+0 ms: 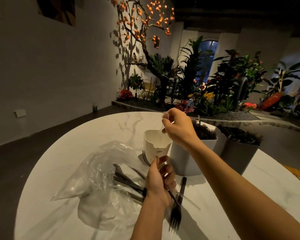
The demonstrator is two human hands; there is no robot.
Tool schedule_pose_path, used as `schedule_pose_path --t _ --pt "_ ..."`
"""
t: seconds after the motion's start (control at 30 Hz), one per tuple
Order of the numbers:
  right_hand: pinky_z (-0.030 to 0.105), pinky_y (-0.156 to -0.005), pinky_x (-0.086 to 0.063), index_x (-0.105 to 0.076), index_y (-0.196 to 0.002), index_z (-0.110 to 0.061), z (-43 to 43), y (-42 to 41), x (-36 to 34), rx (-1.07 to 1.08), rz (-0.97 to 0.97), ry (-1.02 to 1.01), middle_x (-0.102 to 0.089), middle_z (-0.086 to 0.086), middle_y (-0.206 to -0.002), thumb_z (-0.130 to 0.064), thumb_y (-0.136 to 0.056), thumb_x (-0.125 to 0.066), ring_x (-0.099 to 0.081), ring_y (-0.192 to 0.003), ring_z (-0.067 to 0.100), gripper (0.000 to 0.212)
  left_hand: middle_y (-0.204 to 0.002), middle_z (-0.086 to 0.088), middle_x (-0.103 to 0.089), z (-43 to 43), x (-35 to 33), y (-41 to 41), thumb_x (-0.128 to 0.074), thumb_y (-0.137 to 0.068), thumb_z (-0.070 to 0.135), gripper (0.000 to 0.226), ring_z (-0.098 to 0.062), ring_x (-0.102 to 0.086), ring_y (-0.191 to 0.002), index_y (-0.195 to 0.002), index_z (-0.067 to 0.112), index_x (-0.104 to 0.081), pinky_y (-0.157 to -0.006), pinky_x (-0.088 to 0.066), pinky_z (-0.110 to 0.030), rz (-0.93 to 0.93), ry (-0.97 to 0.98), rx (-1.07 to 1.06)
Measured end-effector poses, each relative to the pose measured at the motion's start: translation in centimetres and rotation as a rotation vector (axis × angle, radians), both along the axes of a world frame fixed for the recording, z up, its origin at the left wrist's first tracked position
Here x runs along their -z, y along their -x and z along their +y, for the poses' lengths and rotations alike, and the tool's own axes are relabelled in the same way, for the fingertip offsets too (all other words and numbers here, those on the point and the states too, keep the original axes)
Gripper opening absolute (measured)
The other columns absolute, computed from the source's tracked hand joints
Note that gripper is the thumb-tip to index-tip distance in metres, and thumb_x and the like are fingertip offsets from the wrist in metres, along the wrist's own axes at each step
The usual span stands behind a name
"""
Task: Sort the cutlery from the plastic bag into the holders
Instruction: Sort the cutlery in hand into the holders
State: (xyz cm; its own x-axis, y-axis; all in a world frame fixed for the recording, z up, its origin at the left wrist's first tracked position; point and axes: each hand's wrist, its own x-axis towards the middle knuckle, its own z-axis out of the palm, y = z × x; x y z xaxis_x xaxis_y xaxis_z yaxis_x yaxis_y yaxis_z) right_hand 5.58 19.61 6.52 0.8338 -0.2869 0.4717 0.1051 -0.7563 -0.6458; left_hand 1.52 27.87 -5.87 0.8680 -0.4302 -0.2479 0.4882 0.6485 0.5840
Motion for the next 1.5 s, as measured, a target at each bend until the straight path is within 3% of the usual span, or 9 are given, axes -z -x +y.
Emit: schedule_pose_path --t 0.23,0.47,0.57,0.7,0.8,0.97,1.13,1.33,1.5 --pt "0.047 -0.079 -0.058 -0.065 -0.093 -0.02 -0.3 -3.3 3.3 0.088 0.258 0.266 -0.068 0.001 -0.092 -0.025 -0.094 -0.059 -0.065 -0.087 0.023 0.007 -0.056 0.003 -0.038 -0.1 0.2 -0.4 -0.045 -0.104 0.043 0.044 -0.009 -0.026 -0.039 -0.071 0.017 -0.06 -0.039 -0.021 -0.022 0.036 0.018 0.019" --pt "0.031 -0.062 -0.045 -0.068 -0.094 -0.012 0.1 -3.5 4.2 0.024 0.458 0.514 -0.065 0.007 -0.093 -0.034 -0.103 -0.049 -0.062 -0.081 0.025 0.031 -0.06 0.002 -0.042 0.0 -0.2 -0.4 -0.051 -0.101 0.039 0.032 -0.009 -0.034 -0.044 -0.087 0.016 -0.067 -0.043 -0.024 -0.023 0.031 0.004 0.023" --pt "0.034 -0.08 -0.048 -0.065 -0.125 -0.016 0.3 -2.2 3.3 0.0 0.349 0.483 -0.056 0.008 -0.119 -0.033 -0.1 -0.055 -0.06 -0.102 0.028 0.031 -0.061 0.003 -0.038 0.1 -0.3 -0.3 -0.046 -0.101 0.034 0.029 -0.01 -0.028 -0.044 -0.089 0.015 -0.064 -0.042 -0.022 -0.023 0.031 0.049 0.035" --pt "0.029 -0.073 -0.05 -0.073 -0.109 -0.013 0.9 0.7 1.8 -0.084 0.186 0.364 -0.069 -0.001 -0.1 -0.018 -0.096 -0.055 -0.063 -0.091 0.019 0.023 -0.059 0.002 -0.038 0.3 -0.5 0.0 -0.039 -0.1 0.027 0.035 -0.011 -0.024 -0.045 -0.08 0.014 -0.064 -0.043 -0.019 -0.024 0.0 0.132 0.03" --pt "0.022 -0.066 -0.049 -0.073 -0.109 -0.017 0.9 3.0 1.3 -0.177 0.422 0.299 -0.067 -0.006 -0.095 -0.027 -0.095 -0.061 -0.065 -0.083 0.014 0.021 -0.06 0.0 -0.032 0.5 -0.5 0.4 -0.035 -0.095 0.018 0.038 -0.013 -0.021 -0.048 -0.061 0.017 -0.052 -0.047 -0.016 -0.027 -0.058 0.145 0.065" --pt "0.022 -0.072 -0.051 -0.075 -0.106 -0.02 -0.2 4.4 2.2 -0.183 0.588 0.348 -0.069 -0.004 -0.102 -0.017 -0.091 -0.067 -0.064 -0.095 0.015 0.018 -0.063 -0.002 -0.019 0.2 -0.5 1.1 -0.035 -0.08 0.009 0.017 -0.013 -0.023 -0.043 -0.065 0.017 -0.034 -0.041 -0.019 -0.025 -0.101 0.087 0.115" --pt "0.021 -0.07 -0.055 -0.07 -0.099 -0.018 -1.0 4.6 1.2 -0.133 0.43 0.286 -0.066 -0.003 -0.096 -0.011 -0.095 -0.062 -0.065 -0.088 0.014 0.012 -0.062 -0.001 -0.031 0.2 -0.2 0.9 -0.037 -0.076 0.01 0.015 -0.012 -0.027 -0.043 -0.08 0.012 -0.052 -0.038 -0.022 -0.023 -0.061 0.168 0.108" --pt "0.043 -0.078 -0.062 -0.07 -0.104 -0.015 -1.3 1.7 0.0 0.057 -0.117 0.127 -0.07 0.001 -0.098 -0.002 -0.091 -0.061 -0.069 -0.088 0.02 0.021 -0.065 0.0 -0.041 0.3 -0.2 0.2 -0.043 -0.072 0.014 0.043 -0.012 -0.025 -0.047 -0.11 0.009 -0.061 -0.048 -0.015 -0.025 -0.025 0.081 -0.01" --pt "0.046 -0.09 -0.057 -0.074 -0.114 -0.015 -0.6 -0.3 2.1 0.106 0.017 0.358 -0.074 0.007 -0.111 -0.002 -0.089 -0.06 -0.067 -0.104 0.028 0.031 -0.064 -0.002 -0.045 0.3 -0.4 0.1 -0.04 -0.077 0.012 0.033 -0.012 -0.031 -0.044 -0.1 0.009 -0.064 -0.046 -0.02 -0.023 0.024 0.089 -0.06"
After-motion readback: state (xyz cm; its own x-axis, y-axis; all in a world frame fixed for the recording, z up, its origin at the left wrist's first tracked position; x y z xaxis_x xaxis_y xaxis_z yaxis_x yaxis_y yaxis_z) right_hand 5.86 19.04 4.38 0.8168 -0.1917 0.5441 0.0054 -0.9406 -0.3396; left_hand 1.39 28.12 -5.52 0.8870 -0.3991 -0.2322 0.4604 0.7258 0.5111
